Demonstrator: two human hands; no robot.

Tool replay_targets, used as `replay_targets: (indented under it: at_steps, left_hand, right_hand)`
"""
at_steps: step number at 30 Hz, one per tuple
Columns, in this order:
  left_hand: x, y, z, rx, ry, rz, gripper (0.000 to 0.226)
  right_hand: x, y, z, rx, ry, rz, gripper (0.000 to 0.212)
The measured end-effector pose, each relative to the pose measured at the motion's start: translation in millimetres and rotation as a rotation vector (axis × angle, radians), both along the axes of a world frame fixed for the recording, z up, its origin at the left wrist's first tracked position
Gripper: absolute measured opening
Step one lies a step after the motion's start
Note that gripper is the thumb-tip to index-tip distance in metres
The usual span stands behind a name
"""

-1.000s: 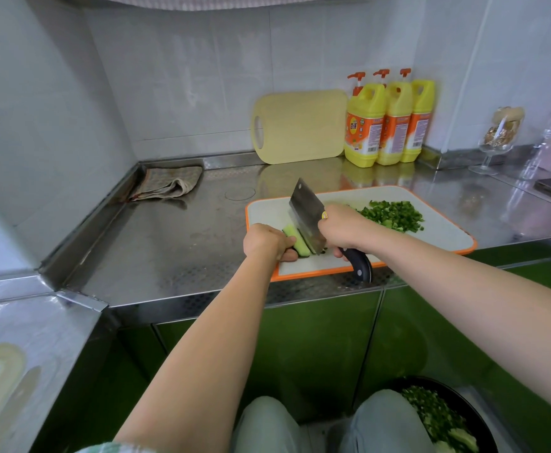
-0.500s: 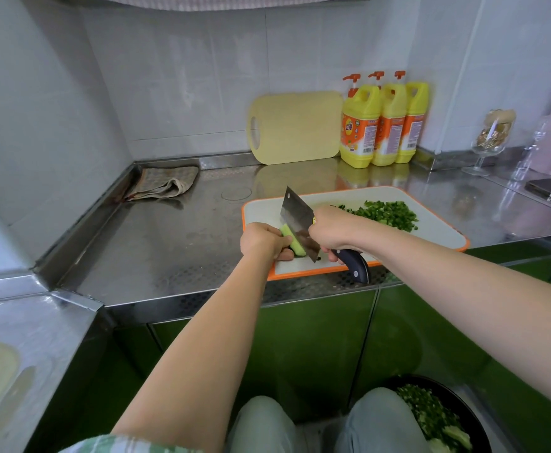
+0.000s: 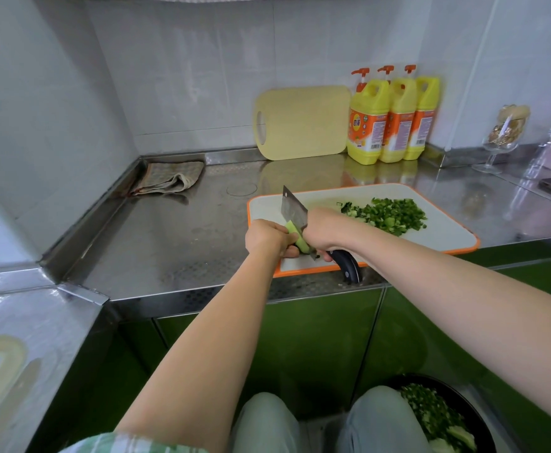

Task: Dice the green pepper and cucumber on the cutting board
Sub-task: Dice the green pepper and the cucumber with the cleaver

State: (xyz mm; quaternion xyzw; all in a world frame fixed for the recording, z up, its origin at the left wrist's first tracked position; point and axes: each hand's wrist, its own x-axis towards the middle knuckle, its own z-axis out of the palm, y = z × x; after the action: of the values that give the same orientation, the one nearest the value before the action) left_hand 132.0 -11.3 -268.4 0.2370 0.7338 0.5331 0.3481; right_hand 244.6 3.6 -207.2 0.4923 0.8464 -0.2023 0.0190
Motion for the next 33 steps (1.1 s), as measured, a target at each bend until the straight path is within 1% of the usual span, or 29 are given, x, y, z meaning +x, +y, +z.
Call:
replay_targets:
  at_steps: [3,4,6,8,11,13,15,16,19,20,22,25,28,30,33]
  left_hand:
    - [4,-5,4,-0.005,0.007,-0.002,0.023]
    - [3,-2,2,0.003,0.000,-0.005,0.022]
    - [4,-4,3,-0.006,0.009,-0.012,0.021]
    - [3,-4,2,-0.014,0.029,-0.011,0.020]
    - [4,-7,5,-0.043,0.065,-0.012,0.020]
    - [5,-8,7,-0.057,0.094,-0.017,0.019]
    - [8,-9,7,-0.072,0.156,-0.026,0.017]
    - [8,-8,5,-0.087,0.219,-0.029,0.019]
    - [13,-6,1,-0.111,0.403,-0.051,0.038]
    - [14,-6,1,-0.116,0.427,-0.062,0.041]
    - [16,-6,3,-0.145,0.464,-0.078,0.040]
    - [15,-6,8,-0.182,0.466,-0.070,0.028]
    - [11,-8,9,-0.221,0.476,-0.047,0.024]
    - [9,-10,9,-0.229,0.445,-0.028,0.020]
    - [7,-11,8,-0.233,0.367,-0.030,0.027]
  right_hand:
    - [-3,14,-11,0.006,-0.012,0.049,0.008]
    - [-2,16,-13,0.019,0.025,0.045,0.009]
    - [0,21,-17,0.003,0.106,-0.015,0.012]
    - [2,22,-18,-0.026,0.128,-0.047,0.007]
    - [6,27,-21,-0.066,0.152,-0.076,0.007]
    - [11,30,-25,-0.074,0.186,-0.091,0.012]
    - [15,32,-26,-0.067,0.222,-0.100,0.014]
    - [17,31,-26,-0.064,0.242,-0.096,0.014]
    - [19,29,-25,-0.067,0.265,-0.072,0.014]
    - [20,28,-25,-0.075,0.261,-0.066,0.014]
    - [20,26,-25,-0.072,0.240,-0.054,0.014]
    - [22,27,-23,-0.052,0.256,-0.045,0.013]
    - [25,25,-20,-0.060,0.319,-0.032,0.015]
    - [26,21,-17,-0.086,0.349,-0.030,0.017]
    - [23,16,-14,-0.106,0.352,-0.020,0.016]
